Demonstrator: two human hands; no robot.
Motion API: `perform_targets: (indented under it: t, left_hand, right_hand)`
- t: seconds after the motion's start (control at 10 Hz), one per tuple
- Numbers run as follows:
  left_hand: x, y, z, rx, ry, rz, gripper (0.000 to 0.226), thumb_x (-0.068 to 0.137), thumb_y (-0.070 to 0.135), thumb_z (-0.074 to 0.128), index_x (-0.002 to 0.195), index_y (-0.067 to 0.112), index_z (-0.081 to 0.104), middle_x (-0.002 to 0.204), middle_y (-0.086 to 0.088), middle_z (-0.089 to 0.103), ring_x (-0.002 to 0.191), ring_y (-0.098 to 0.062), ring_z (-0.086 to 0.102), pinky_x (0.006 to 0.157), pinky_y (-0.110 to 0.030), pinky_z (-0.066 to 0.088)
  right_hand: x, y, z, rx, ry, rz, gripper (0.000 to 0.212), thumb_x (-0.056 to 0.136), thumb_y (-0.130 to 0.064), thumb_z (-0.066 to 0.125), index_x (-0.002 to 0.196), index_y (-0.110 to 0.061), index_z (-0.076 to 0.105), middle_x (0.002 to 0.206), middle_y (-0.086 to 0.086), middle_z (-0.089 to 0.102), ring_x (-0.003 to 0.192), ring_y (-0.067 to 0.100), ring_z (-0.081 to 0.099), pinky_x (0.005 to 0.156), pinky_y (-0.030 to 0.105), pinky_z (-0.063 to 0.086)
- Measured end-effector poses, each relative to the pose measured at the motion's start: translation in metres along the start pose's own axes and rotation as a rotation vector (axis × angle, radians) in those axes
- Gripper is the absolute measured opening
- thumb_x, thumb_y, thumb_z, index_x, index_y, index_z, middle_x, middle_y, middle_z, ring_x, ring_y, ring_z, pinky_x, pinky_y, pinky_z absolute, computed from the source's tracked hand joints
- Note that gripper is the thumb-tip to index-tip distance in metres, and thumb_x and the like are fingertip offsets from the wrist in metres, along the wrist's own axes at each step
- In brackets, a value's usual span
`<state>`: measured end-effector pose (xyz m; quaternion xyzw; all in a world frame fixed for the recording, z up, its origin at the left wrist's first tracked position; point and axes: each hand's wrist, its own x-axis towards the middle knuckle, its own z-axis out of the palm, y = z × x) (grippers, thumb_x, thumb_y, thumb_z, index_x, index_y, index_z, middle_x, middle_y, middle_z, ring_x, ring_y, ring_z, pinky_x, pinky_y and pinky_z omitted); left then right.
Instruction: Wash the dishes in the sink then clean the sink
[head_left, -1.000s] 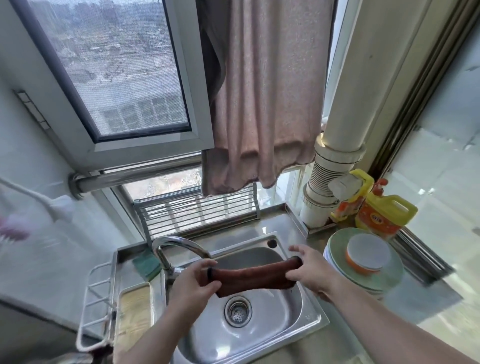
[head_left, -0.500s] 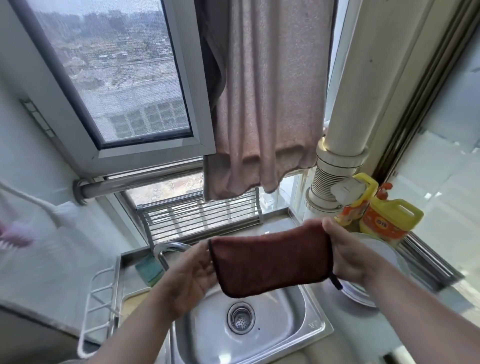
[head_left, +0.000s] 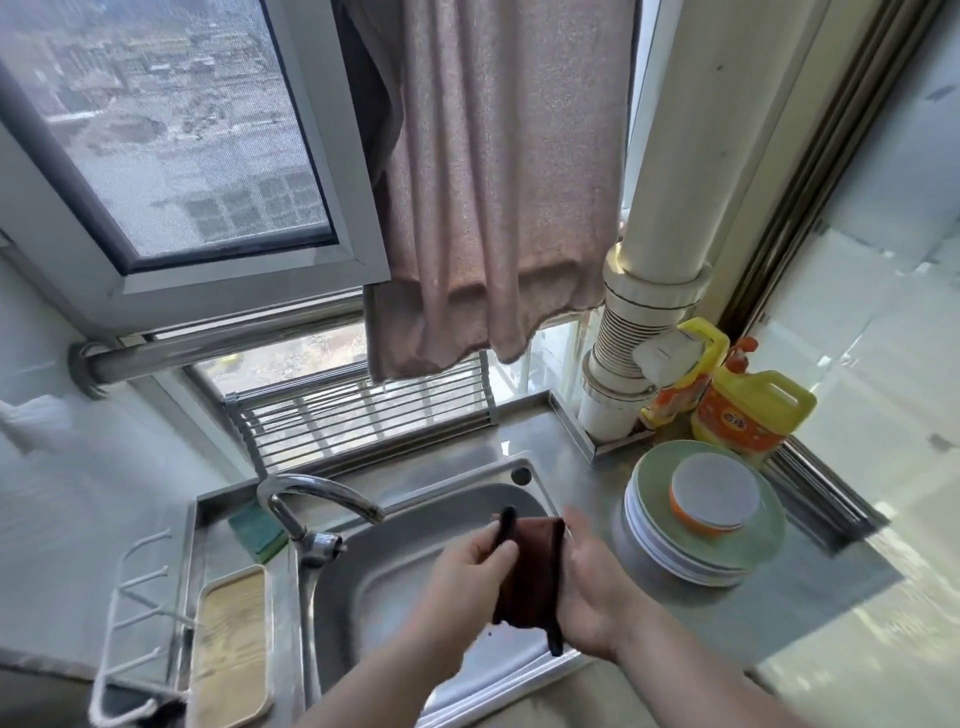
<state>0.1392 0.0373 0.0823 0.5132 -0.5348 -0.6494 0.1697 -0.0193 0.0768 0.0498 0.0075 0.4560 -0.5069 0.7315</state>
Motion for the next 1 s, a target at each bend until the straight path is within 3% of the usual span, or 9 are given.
perform_targets:
  t: [0.1,0.2,0.3,0.4,0.6,0.7,0.8,0.9,1.0]
  left_hand:
    - [0.006,-0.009,0.03,0.354,-0.248,0.05,0.072,0.082,0.049,0.07,0.151,0.048,0.049,0.159,0.024,0.04,0.141,-0.007,0.048,0.118,-0.036,0.042]
    - [0.008,-0.009,0.035,0.408,-0.382,0.0,0.075,0.08,0.04,0.068,0.153,0.039,0.05,0.155,0.03,0.038,0.142,0.006,0.039,0.121,-0.021,0.033]
    - [0.017,-0.024,0.024,0.322,-0.333,-0.095,0.041,0.081,0.036,0.067,0.121,0.043,0.076,0.124,0.017,0.074,0.119,0.0,0.067,0.112,-0.022,0.046]
    - [0.031,-0.052,0.009,0.286,-0.243,-0.176,0.034,0.084,0.039,0.067,0.115,0.049,0.076,0.119,0.019,0.076,0.118,0.004,0.066,0.113,-0.023,0.045]
    - [0.053,-0.103,-0.004,0.002,0.077,-0.286,0.032,0.072,0.018,0.085,0.103,0.019,0.08,0.102,0.0,0.082,0.098,-0.007,0.077,0.095,-0.025,0.056]
    - [0.069,-0.123,-0.003,-0.084,0.248,-0.267,0.032,0.061,0.013,0.082,0.093,0.009,0.079,0.089,-0.008,0.082,0.088,-0.013,0.079,0.083,-0.023,0.058]
    - [0.088,-0.151,0.0,-0.146,0.264,-0.278,0.03,0.069,0.0,0.085,0.097,0.001,0.074,0.089,-0.014,0.081,0.088,-0.019,0.079,0.075,-0.018,0.058]
    - [0.097,-0.172,0.003,-0.224,0.16,-0.213,0.03,0.069,-0.011,0.081,0.096,-0.002,0.071,0.091,-0.02,0.079,0.079,-0.019,0.078,0.069,-0.017,0.057]
    - [0.102,-0.223,0.012,-0.218,0.162,-0.344,0.032,0.065,-0.004,0.08,0.095,0.0,0.072,0.092,-0.019,0.078,0.077,-0.018,0.078,0.068,-0.017,0.056]
  right_hand:
    - [0.01,0.001,0.007,-0.005,0.09,-0.006,0.058,0.09,-0.052,0.068,0.104,0.005,0.072,0.105,0.024,0.07,0.096,0.038,0.072,0.093,0.049,0.059]
    - [0.016,0.003,-0.004,-0.035,0.204,0.081,0.042,0.095,-0.029,0.064,0.069,0.004,0.069,0.066,0.018,0.065,0.054,0.03,0.067,0.058,0.036,0.055]
    - [0.029,0.001,-0.024,0.005,0.331,0.15,0.041,0.103,-0.034,0.055,0.105,0.003,0.072,0.09,0.024,0.071,0.076,0.036,0.07,0.074,0.045,0.059]
    - [0.048,-0.017,-0.046,-0.106,0.39,0.157,0.042,0.101,-0.036,0.059,0.124,-0.002,0.068,0.103,0.024,0.07,0.095,0.037,0.065,0.1,0.057,0.052]
    - [0.105,-0.11,-0.041,-0.542,0.394,-0.01,0.017,0.097,-0.018,0.057,0.111,-0.009,0.062,0.093,0.021,0.067,0.082,0.036,0.062,0.075,0.053,0.053]
    - [0.143,-0.161,-0.02,-0.955,0.195,-0.231,0.036,0.096,-0.019,0.047,0.124,-0.025,0.068,0.106,-0.003,0.075,0.095,0.02,0.068,0.087,0.037,0.053]
    - [0.189,-0.194,-0.02,-1.716,0.034,-0.501,0.051,0.094,-0.03,0.048,0.142,-0.047,0.049,0.146,-0.018,0.055,0.135,0.02,0.053,0.11,0.047,0.047]
    - [0.227,-0.185,-0.046,-2.26,0.041,-0.451,0.103,0.087,-0.068,0.062,0.164,-0.04,0.0,0.172,-0.009,-0.013,0.159,0.028,-0.01,0.128,0.058,0.007]
    - [0.245,-0.158,-0.07,-2.346,0.098,-0.291,0.119,0.086,-0.08,0.054,0.163,-0.026,-0.018,0.169,-0.001,-0.03,0.157,0.028,-0.021,0.129,0.054,0.002]
